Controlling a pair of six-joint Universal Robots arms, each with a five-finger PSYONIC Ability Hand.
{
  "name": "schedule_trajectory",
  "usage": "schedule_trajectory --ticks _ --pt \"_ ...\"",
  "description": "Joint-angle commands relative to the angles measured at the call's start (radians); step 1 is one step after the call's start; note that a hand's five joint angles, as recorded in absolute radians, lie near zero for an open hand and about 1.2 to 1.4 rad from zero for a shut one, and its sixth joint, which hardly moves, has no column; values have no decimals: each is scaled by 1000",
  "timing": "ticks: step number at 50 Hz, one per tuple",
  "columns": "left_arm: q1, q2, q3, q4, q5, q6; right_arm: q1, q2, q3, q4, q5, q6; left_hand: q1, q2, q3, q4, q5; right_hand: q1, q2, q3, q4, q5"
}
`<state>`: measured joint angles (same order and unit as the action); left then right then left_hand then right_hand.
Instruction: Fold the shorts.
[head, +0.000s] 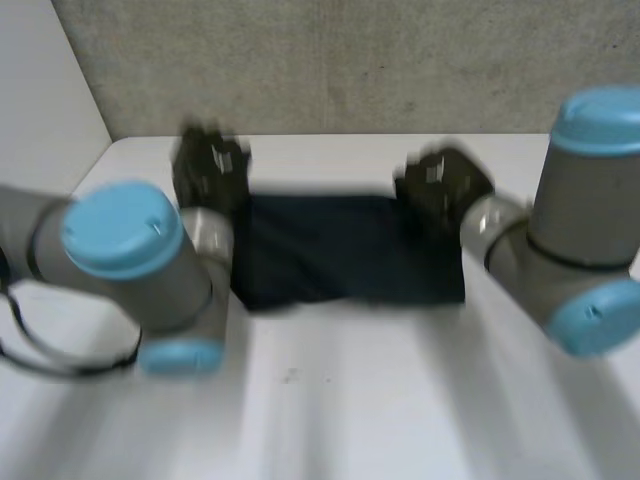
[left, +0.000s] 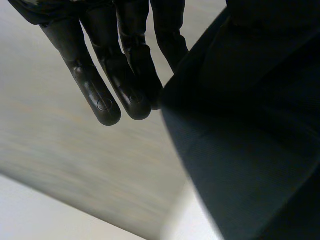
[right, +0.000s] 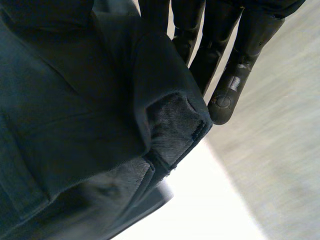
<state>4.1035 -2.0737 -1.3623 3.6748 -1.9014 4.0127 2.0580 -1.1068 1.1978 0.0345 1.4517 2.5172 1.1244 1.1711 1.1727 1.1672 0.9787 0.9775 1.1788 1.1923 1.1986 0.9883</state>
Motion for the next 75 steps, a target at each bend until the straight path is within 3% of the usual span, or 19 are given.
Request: schedule_trajectory --ticks 1,5,8,14,24,33,42,48,52,55,56,58,64,69,75 --pt "41 52 249 356 65 146 8 -27 -207 -390 7 95 211 164 162 168 182 419 217 204 198 233" --pt "43 138 213 370 68 50 2 -79 -182 -541 13 156 214 167 165 171 185 419 217 204 198 233" --pt "46 185 99 361 73 -48 5 -100 -121 -547 6 195 208 161 159 165 179 419 217 204 198 233" --pt "43 236 -109 335 71 -135 1 -107 32 -519 -5 196 202 155 153 159 173 419 217 204 198 233" --pt "47 167 -446 179 84 -247 -2 -41 262 -260 -103 180 135 88 86 92 106 419 217 204 198 233" --pt "46 76 -529 130 84 -256 -10 4 324 -56 -111 170 -77 -124 -125 -120 -106 419 217 204 198 233" --pt "35 171 -589 -103 84 -271 -85 -28 290 261 -148 270 -699 -745 -747 -742 -728 419 217 204 198 233" --pt "46 270 -636 -134 84 -322 -163 -28 296 338 -250 321 -729 -776 -777 -772 -758 419 217 204 198 233" --pt "61 359 -653 -147 85 -391 -206 -30 304 303 -257 368 -729 -776 -777 -772 -758 419 217 204 198 233" --pt "98 411 -661 -171 108 -463 -225 -31 315 274 -258 394 -744 -790 -792 -786 -772 95 -106 -119 -126 -90" --pt "125 432 -664 -186 128 -501 -234 -33 328 254 -269 406 -767 -813 -815 -810 -796 -368 -569 -583 -589 -554" --pt "150 448 -667 -208 156 -534 -237 -44 342 237 -275 410 -782 -828 -830 -825 -811 -803 -1004 -1018 -1024 -988" --pt "202 462 -672 -358 254 -630 -254 -206 439 115 -318 407 -779 -825 -827 -822 -808 -803 -1004 -1018 -1024 -988" --pt "218 472 -698 -418 260 -644 -254 -352 526 33 -332 393 -752 -799 -801 -795 -781 -803 -1004 -1018 -1024 -988" --pt "224 491 -741 -418 260 -640 -243 -530 649 44 -341 275 -726 -773 -774 -769 -755 -803 -1004 -1018 -1024 -988"
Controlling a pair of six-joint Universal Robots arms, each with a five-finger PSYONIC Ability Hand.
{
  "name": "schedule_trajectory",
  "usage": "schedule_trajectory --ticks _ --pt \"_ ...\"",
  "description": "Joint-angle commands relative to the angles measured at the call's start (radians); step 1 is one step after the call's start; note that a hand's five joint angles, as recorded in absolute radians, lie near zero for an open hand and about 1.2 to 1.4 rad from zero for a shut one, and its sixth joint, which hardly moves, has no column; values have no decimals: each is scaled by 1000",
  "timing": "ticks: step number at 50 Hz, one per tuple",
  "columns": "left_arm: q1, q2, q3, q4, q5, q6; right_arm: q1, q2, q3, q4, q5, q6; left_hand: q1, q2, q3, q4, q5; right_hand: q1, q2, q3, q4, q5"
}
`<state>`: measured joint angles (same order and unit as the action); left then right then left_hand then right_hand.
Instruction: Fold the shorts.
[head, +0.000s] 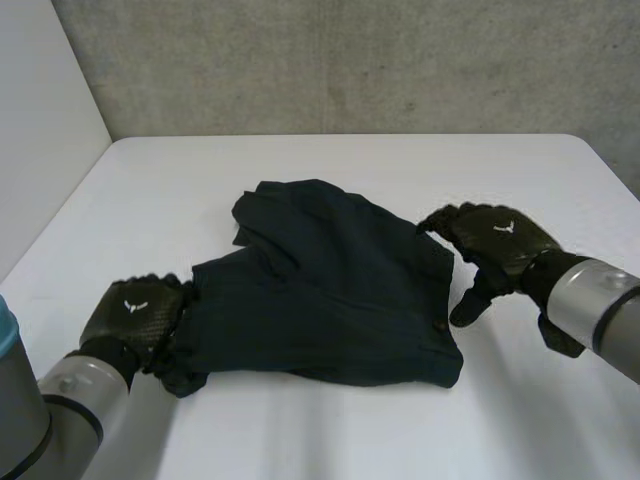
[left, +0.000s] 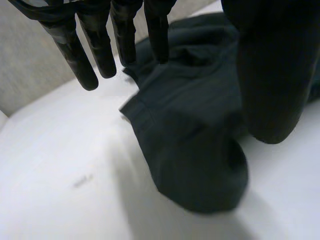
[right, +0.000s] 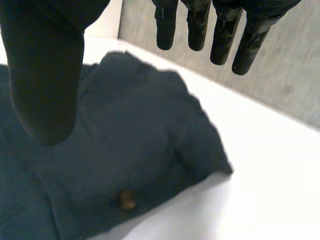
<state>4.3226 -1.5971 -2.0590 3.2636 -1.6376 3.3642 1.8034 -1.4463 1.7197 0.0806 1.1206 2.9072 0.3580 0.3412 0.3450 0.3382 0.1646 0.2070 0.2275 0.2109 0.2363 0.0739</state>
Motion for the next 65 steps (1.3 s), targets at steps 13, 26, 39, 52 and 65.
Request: schedule_trajectory --ticks 13,26,39,52,65 --pt "45 -20 -58 5 -38 17 17 -235 300 27 -5 -209 240 257 253 260 259 612 591 608 582 570" --pt "46 -127 -20 82 -30 11 34 -40 334 15 -1 -211 663 679 676 682 681 521 501 517 492 480" --pt "43 -147 45 79 -27 20 119 147 281 -208 140 -186 974 991 987 994 993 177 157 174 148 136" --pt "37 -147 68 77 -27 20 171 253 140 -252 166 -149 962 979 975 982 981 262 242 259 233 221" --pt "46 -158 91 79 -27 20 209 302 67 -251 203 -137 965 982 978 985 984 530 509 526 500 488"
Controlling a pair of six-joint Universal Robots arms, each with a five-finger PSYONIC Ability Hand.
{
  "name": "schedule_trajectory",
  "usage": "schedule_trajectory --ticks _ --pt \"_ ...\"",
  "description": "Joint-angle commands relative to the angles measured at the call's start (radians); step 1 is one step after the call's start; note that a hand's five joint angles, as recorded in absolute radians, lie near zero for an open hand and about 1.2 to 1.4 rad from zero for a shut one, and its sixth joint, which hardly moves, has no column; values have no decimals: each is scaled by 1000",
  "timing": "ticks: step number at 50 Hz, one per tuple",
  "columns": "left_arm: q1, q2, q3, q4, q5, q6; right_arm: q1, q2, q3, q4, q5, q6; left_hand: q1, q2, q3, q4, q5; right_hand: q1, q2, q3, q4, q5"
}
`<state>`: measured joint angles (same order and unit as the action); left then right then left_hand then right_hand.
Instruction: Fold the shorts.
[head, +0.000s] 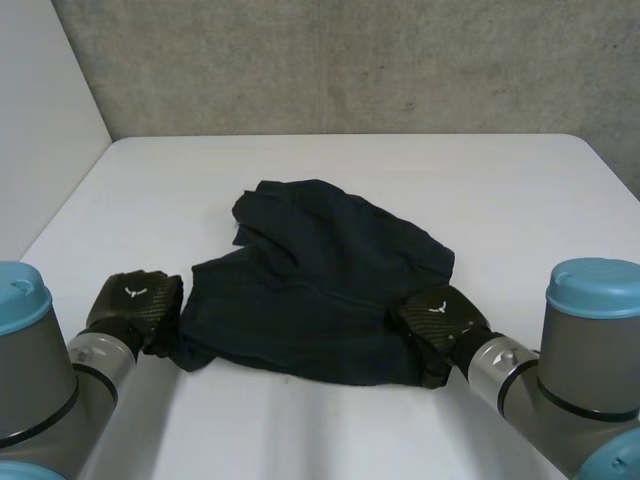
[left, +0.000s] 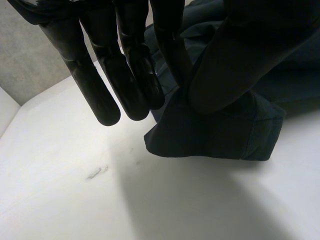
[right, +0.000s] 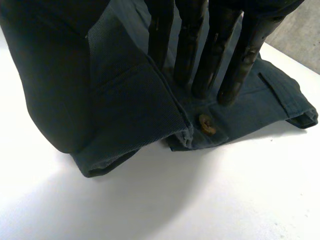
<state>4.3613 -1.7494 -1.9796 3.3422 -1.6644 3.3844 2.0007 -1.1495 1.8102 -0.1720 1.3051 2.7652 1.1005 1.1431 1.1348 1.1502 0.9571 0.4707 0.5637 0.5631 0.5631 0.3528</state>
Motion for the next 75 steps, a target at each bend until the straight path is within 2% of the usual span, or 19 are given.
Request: schedule_trajectory --ticks 1,3,6,9,15,19,23,30,32,34,36,40,46,66,73,75 --pt "9 -7 18 0 0 0 13 2 -25 5 22 5 229 186 194 179 197 249 156 156 156 192" --pt "9 -9 19 0 0 0 17 -2 -28 11 31 4 234 192 200 185 203 178 85 86 86 122" --pt "9 -12 22 0 0 1 15 -31 -28 22 51 8 243 201 209 194 212 -45 -138 -137 -137 -101" --pt "9 -12 24 0 0 1 6 -128 -22 64 53 24 243 201 209 194 212 -54 -147 -146 -146 -111" --pt "7 -12 31 0 0 1 6 -278 -26 289 16 21 237 195 203 188 206 166 73 73 73 109" --pt "7 -15 38 0 0 1 1 -324 -12 412 -42 19 237 195 203 188 206 386 293 293 293 329" --pt "6 -16 39 0 0 0 3 -325 33 451 -101 16 235 192 200 185 203 533 440 440 440 476" --pt "1 -21 38 0 0 0 3 -239 107 295 -107 10 229 186 194 179 198 554 461 461 461 497" --pt "3 -21 38 0 0 0 1 -216 106 241 -101 13 226 183 191 176 195 487 394 394 394 430" --pt "3 -21 39 0 0 0 3 -187 95 180 -89 16 226 183 191 176 195 270 177 177 177 213" --pt "3 -21 39 0 0 0 3 -174 89 148 -81 16 226 183 191 176 195 164 71 71 71 107" --pt "3 -21 36 0 0 0 4 -115 54 104 -52 13 226 183 191 176 195 143 50 50 50 86" --pt "1 -21 31 0 0 0 6 -50 6 86 -7 10 226 183 191 176 195 172 79 80 80 115" --pt "-5 -22 27 0 0 0 17 59 -80 -4 34 -13 229 186 194 179 197 301 208 209 209 245" --pt "-8 -35 21 0 2 0 17 83 -109 -24 57 -70 246 204 212 197 215 419 326 326 326 362" --pt "-8 -47 21 0 5 0 17 100 -124 -23 59 -72 295 253 261 246 264 553 460 461 461 496"
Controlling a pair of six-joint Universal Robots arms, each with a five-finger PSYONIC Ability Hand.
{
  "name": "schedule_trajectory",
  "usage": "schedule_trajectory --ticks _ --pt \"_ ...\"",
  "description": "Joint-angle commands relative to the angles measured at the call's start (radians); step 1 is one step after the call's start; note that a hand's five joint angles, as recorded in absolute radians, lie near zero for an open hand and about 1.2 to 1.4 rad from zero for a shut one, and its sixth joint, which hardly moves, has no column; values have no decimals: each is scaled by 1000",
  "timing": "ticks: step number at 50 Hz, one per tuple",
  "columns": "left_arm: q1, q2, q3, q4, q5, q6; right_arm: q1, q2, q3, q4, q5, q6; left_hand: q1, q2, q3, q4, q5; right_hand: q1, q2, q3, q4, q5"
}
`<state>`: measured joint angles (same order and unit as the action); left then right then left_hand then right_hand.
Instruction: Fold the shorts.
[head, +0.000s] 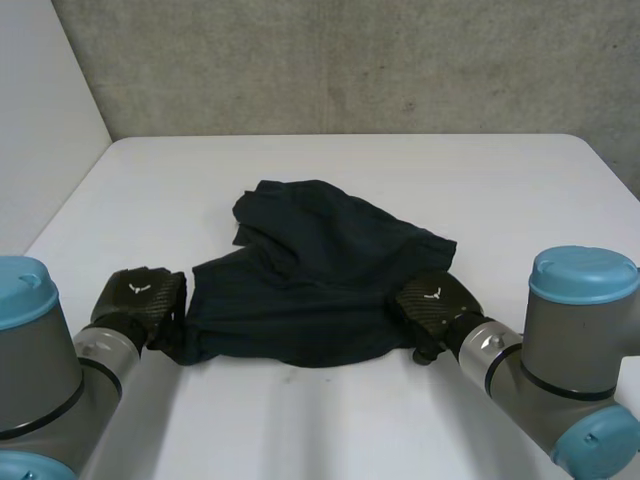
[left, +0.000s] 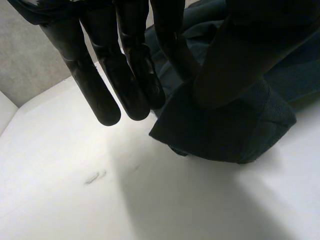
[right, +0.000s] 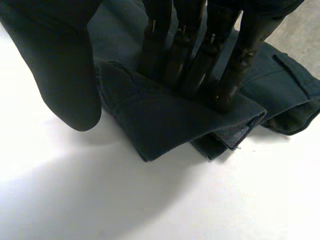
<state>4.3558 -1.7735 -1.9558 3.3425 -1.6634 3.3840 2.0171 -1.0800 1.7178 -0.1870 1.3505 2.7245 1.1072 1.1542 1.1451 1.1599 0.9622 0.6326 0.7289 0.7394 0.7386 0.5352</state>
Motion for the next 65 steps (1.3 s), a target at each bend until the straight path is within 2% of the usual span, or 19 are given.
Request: schedule_trajectory --ticks 1,2,3,10,15,23,28,33,36,47,55,61,65 --pt "-4 -24 -3 0 8 2 0 35 -37 -8 13 -31 289 242 251 236 260 467 371 361 361 390" --pt "-4 -26 -3 -2 11 2 0 35 -40 -8 13 -31 289 242 251 236 260 558 462 452 452 481" --pt "-4 -27 -3 -2 23 2 -1 34 -46 -8 13 -31 289 242 251 236 260 762 665 655 656 684" --pt "-5 -14 2 -3 77 64 -12 -36 -89 4 18 -28 289 242 251 236 260 764 667 657 658 686" --pt "-8 93 38 -6 83 184 -17 -141 -127 53 15 -32 289 242 251 236 260 764 667 657 658 686" --pt "-16 366 135 -6 80 284 -37 -287 -335 385 4 -65 289 242 251 236 260 764 667 657 658 686" --pt "-16 453 179 -6 85 313 -51 -327 -463 517 -5 -89 289 242 251 236 260 764 667 657 658 686" --pt "-36 431 178 -29 87 339 -44 -314 -501 552 -4 -104 289 242 251 236 260 764 667 657 658 686" --pt "-51 333 166 -43 87 357 -38 -298 -492 555 -1 -106 289 242 251 236 260 764 667 657 658 686" --pt "-56 -13 170 -31 80 380 -37 -61 -449 557 2 -108 289 242 251 236 260 764 667 657 658 686" --pt "-55 -161 339 115 74 380 -38 64 -527 457 15 -92 289 242 251 236 260 764 667 657 658 686" --pt "-51 -225 630 248 8 394 -37 88 -679 167 94 -101 289 242 251 236 260 764 667 657 658 686" --pt "-58 -233 829 325 -44 407 -37 83 -787 -61 104 -92 289 242 251 236 260 764 667 657 658 686"
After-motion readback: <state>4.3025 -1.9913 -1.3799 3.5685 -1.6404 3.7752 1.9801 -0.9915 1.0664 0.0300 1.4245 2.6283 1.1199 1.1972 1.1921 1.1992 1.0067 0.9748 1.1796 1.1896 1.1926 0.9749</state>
